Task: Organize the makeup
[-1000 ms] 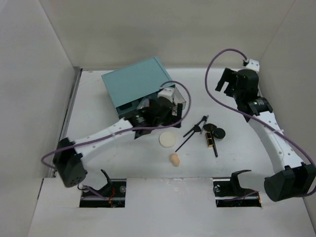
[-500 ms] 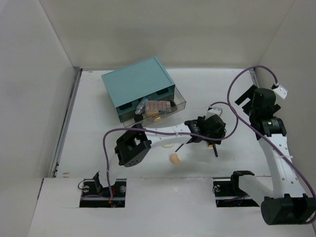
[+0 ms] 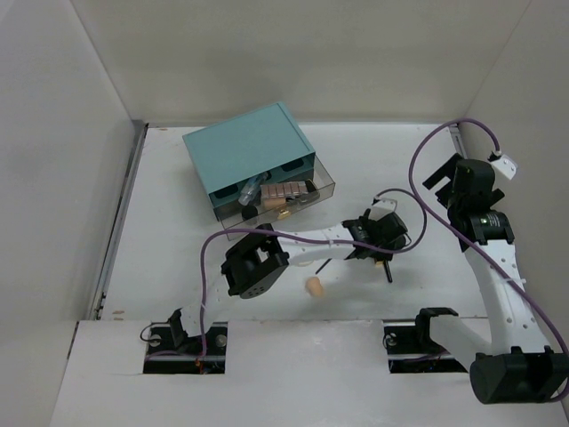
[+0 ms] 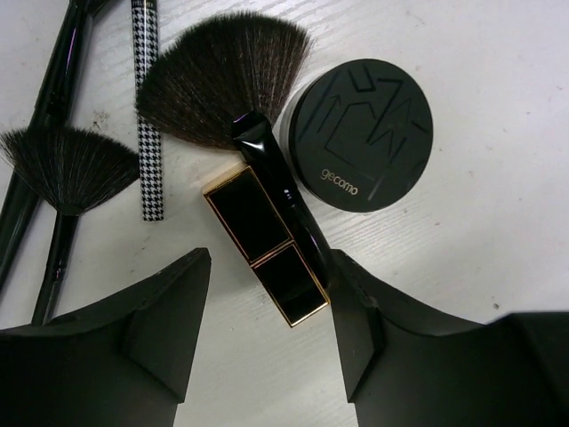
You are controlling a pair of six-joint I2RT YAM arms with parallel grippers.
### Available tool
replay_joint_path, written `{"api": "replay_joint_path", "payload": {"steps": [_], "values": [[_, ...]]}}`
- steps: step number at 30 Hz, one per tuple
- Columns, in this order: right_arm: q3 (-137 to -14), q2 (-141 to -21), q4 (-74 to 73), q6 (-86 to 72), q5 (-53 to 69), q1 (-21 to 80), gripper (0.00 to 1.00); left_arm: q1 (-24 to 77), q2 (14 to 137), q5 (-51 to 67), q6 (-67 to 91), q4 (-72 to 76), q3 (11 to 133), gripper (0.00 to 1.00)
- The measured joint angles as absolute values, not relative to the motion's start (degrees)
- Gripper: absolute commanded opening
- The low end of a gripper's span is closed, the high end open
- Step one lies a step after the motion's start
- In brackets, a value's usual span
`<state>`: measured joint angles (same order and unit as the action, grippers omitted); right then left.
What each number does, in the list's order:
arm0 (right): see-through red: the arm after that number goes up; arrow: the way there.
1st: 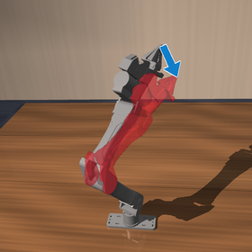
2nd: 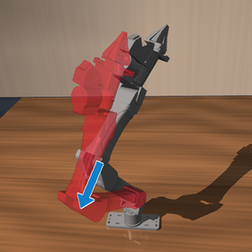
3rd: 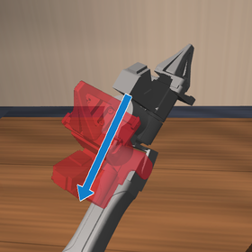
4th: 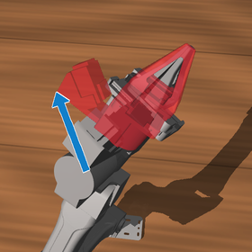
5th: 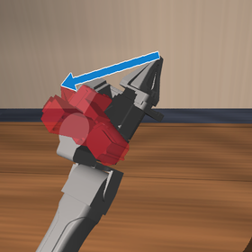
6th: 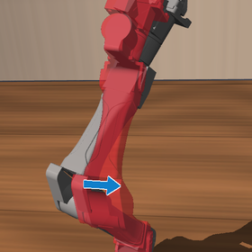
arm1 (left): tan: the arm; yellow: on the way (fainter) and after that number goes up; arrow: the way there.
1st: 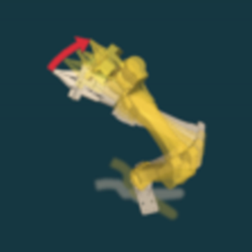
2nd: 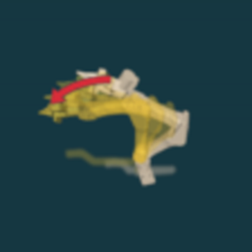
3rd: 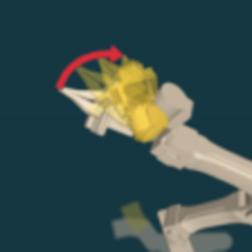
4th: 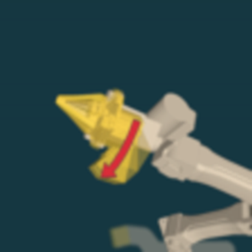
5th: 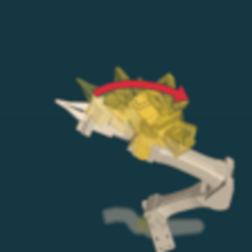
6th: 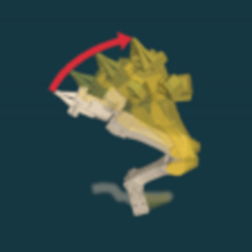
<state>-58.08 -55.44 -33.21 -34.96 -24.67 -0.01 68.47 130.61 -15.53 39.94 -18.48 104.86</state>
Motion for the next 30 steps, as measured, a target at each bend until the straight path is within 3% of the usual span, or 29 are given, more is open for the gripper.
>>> {"api": "replay_joint_path", "payload": {"steps": [3, 8, 15, 22, 30], "values": [[-58.1, -55.4, -33.0, -35.0, -24.7, 0.0, 1.00, 68.5, 131.5, -15.5, 40.0, -18.8, 105.2, 0.45], [-58.1, -55.4, -33.0, -35.0, -24.7, 0.0, 1.00, 68.5, 132.3, -15.8, 40.1, -19.8, 105.2, 0.24], [-58.0, -55.4, -32.9, -34.9, -24.7, 0.1, 1.00, 68.5, 131.4, -16.4, 40.0, -19.5, 103.8, 0.06], [-56.8, -56.5, -32.1, -34.7, -24.6, 3.1, 1.00, 68.0, 122.2, -17.0, 35.0, -20.4, 96.1, 0.03], [-55.5, -60.9, -31.7, -34.5, -21.7, 5.8, 1.00, 65.9, 97.4, -19.2, 27.6, -19.3, 88.2, 0.05]]}}
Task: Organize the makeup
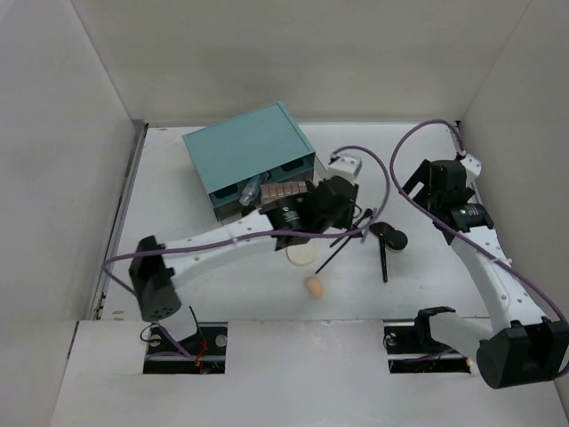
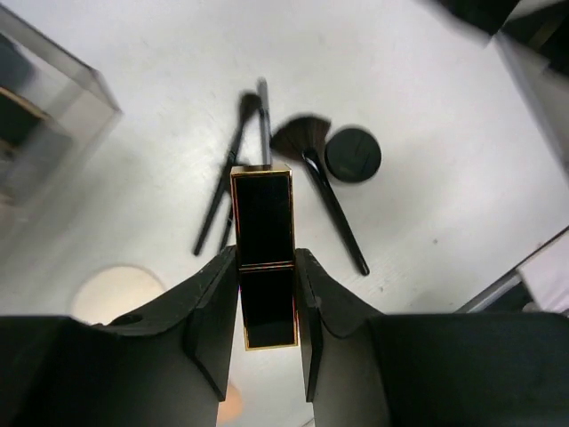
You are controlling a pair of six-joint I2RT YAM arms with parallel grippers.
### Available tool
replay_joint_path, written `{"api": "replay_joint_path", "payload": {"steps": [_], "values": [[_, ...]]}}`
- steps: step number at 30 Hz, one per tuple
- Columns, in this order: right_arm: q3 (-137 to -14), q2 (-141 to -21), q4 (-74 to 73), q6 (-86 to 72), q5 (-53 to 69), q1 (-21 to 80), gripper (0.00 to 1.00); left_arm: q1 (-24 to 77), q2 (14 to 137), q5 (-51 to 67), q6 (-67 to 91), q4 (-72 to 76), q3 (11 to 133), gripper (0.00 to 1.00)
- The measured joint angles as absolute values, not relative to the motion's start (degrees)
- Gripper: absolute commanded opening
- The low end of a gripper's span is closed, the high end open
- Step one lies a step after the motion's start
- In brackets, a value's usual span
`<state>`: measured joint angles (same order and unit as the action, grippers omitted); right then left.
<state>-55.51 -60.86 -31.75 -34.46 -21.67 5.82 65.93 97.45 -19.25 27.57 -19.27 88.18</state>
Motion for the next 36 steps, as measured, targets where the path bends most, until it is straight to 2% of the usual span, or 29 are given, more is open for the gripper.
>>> {"api": "replay_joint_path", "payload": {"steps": [6, 17, 20, 24, 26, 28, 33, 34, 35, 36], "values": [[-54.8, -62.8, -31.7, -34.5, -20.6, 8.4, 1.00, 56.6, 82.7, -22.6, 26.4, -17.8, 79.9, 0.06], [-49.5, -62.0, -34.6, -37.6, -20.5, 8.8, 1.00, 38.4, 72.8, -25.4, 27.9, -20.8, 63.2, 0.10], [-48.6, -62.5, -35.7, -38.7, -20.5, 8.8, 1.00, 34.1, 70.6, -25.3, 29.1, -21.8, 60.1, 0.15], [-46.9, -62.9, -36.0, -40.0, -20.1, 9.1, 1.00, 31.0, 70.1, -25.3, 30.0, -22.2, 58.3, 0.32], [-46.0, -63.0, -36.1, -40.4, -19.2, 9.1, 1.00, 30.2, 70.1, -25.0, 30.1, -22.2, 57.4, 0.50], [-45.9, -63.4, -36.5, -40.8, -18.2, 9.1, 1.00, 29.4, 70.1, -24.4, 30.4, -22.1, 56.7, 0.61], [-45.9, -65.2, -36.2, -41.6, -16.6, 9.2, 1.00, 27.9, 70.1, -23.4, 30.2, -20.7, 56.6, 0.78], [-45.9, -66.0, -36.0, -41.8, -16.5, 9.3, 1.00, 27.9, 70.0, -23.1, 30.2, -20.3, 56.6, 0.86], [-45.9, -67.2, -35.9, -42.0, -16.4, 9.3, 1.00, 27.9, 70.0, -22.9, 30.0, -20.2, 56.6, 0.99], [-45.9, -68.4, -35.8, -42.2, -16.3, 9.4, 1.00, 27.9, 69.9, -22.5, 29.8, -19.9, 56.6, 1.00]]}}
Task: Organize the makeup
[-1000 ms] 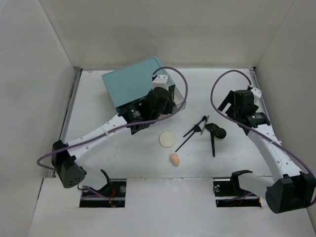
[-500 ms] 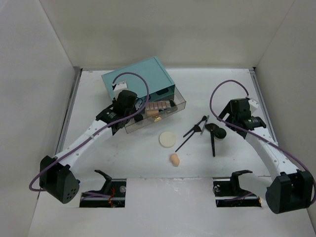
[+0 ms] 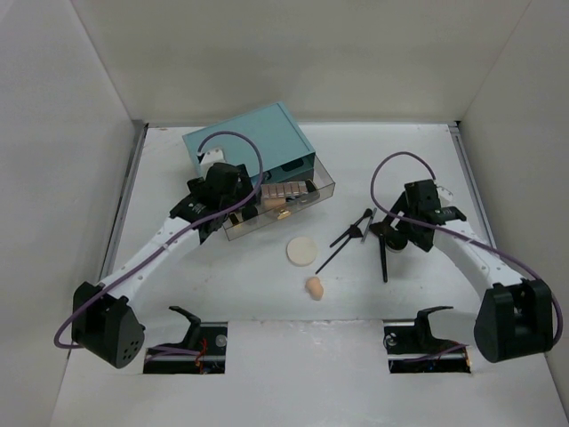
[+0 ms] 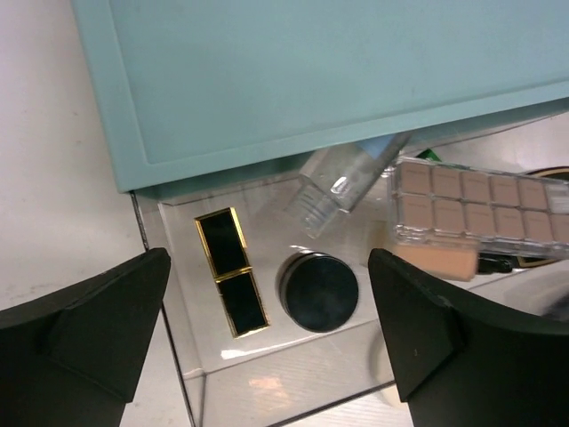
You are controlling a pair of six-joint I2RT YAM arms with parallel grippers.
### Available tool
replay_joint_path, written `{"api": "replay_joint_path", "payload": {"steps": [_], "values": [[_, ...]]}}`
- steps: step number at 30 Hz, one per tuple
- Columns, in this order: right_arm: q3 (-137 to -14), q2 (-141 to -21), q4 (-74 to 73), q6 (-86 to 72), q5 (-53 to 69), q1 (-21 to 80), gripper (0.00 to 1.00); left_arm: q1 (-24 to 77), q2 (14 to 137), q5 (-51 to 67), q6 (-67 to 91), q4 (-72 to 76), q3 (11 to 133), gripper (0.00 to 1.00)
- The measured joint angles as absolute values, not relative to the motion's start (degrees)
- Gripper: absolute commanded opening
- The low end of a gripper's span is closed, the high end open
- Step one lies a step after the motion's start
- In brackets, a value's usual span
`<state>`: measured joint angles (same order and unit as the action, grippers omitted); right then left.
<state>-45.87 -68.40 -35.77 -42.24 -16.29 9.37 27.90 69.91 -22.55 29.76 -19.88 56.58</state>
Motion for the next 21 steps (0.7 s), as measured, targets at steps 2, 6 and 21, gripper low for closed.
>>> {"api": "replay_joint_path", "payload": {"steps": [2, 6, 21], "values": [[-45.8, -70.9, -35.6, -42.7, -16.0, 9.4, 1.00, 28.1, 69.5, -22.2, 29.5, -19.5, 56.6, 1.00], [-44.9, -74.4, -35.5, -43.7, -15.6, 9.5, 1.00, 28.9, 67.0, -22.0, 28.7, -19.5, 56.6, 1.00], [-42.3, -79.0, -31.5, -46.1, -13.9, 7.6, 0.55, 30.0, 60.2, -22.1, 27.5, -19.5, 56.7, 1.00]]}}
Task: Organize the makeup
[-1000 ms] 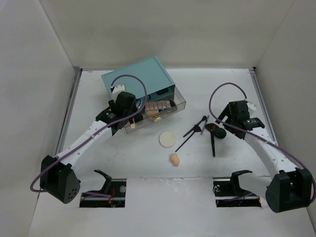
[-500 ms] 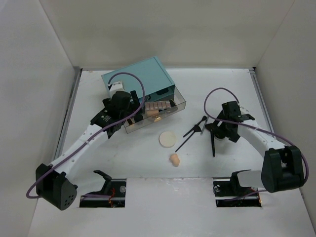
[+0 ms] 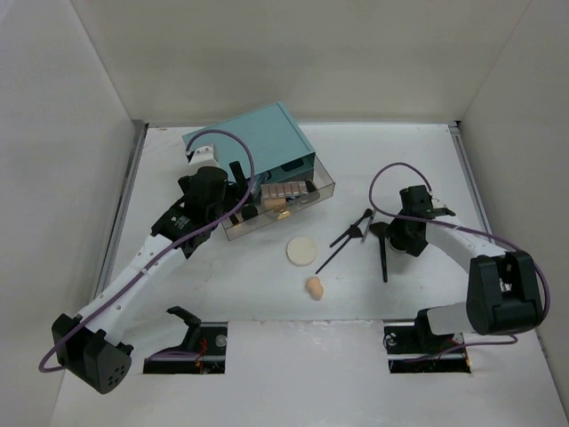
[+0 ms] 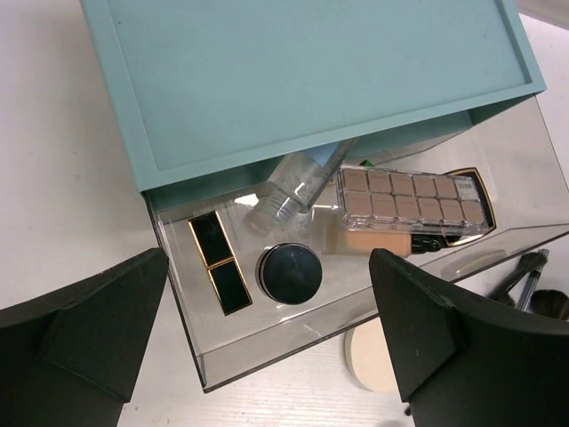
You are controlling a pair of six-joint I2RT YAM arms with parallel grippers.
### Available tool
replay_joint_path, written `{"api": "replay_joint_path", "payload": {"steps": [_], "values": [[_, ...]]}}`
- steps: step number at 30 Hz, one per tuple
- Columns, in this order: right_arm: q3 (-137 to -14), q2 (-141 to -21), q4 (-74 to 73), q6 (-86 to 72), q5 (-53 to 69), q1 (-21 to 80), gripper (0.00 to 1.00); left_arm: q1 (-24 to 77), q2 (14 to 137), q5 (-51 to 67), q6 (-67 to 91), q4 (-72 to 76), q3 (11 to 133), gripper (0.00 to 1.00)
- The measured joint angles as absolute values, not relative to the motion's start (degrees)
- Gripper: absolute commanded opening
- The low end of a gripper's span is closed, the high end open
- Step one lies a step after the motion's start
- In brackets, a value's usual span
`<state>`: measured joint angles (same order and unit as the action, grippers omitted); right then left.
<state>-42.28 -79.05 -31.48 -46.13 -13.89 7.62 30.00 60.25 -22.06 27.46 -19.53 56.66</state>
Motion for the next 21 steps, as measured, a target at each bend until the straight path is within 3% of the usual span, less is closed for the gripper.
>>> {"api": "replay_joint_path", "payload": {"steps": [3, 4, 11, 16, 21], "values": [[-42.3, -79.0, -30.7, -46.1, -13.9, 6.9, 0.35, 30.0, 60.3, -22.1, 27.4, -19.5, 56.7, 1.00], [-42.3, -78.8, -30.6, -46.0, -14.0, 6.7, 0.34, 30.0, 60.3, -22.0, 27.5, -19.5, 56.7, 1.00], [-47.1, -72.7, -32.1, -42.7, -15.6, 10.8, 0.32, 30.0, 60.0, -21.9, 27.4, -19.5, 56.5, 1.00], [-63.9, -73.8, -31.7, -38.1, -16.0, 22.3, 0.33, 29.6, 57.0, -21.7, 27.4, -19.2, 54.0, 1.00], [-82.9, -85.1, -29.1, -32.0, -14.1, 33.1, 0.33, 27.7, 53.5, -21.6, 27.4, -19.6, 52.3, 1.00]]}}
